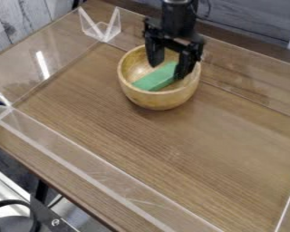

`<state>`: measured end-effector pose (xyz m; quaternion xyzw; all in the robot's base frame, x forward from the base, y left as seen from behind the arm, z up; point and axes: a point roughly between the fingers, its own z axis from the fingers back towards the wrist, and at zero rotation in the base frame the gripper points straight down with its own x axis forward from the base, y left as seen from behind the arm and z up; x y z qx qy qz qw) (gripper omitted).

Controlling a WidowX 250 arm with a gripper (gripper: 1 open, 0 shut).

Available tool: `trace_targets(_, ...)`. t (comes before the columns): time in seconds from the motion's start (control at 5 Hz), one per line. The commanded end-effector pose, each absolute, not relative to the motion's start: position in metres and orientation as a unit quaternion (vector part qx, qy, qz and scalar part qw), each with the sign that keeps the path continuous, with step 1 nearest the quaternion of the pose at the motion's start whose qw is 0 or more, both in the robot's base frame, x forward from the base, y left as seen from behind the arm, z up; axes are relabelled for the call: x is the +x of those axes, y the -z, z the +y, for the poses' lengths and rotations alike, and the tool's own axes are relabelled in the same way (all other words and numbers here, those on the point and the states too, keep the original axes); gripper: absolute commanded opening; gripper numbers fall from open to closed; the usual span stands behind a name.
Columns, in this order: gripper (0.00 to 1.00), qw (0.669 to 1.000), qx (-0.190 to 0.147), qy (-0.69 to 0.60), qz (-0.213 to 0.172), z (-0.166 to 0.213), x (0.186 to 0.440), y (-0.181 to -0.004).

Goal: Remove the green block from inside the brown bowl and put it on the table

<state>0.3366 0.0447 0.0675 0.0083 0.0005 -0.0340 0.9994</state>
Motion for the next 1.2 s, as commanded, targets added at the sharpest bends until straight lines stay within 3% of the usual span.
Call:
trace_targets(0.0, 1.0, 0.999, 0.017, 0.03, -0.023, 0.05, 0.348, -0.076)
trace_targets(1.0, 1.0, 1.0, 0.018, 0.021, -0.002, 0.065, 0.357, -0.05)
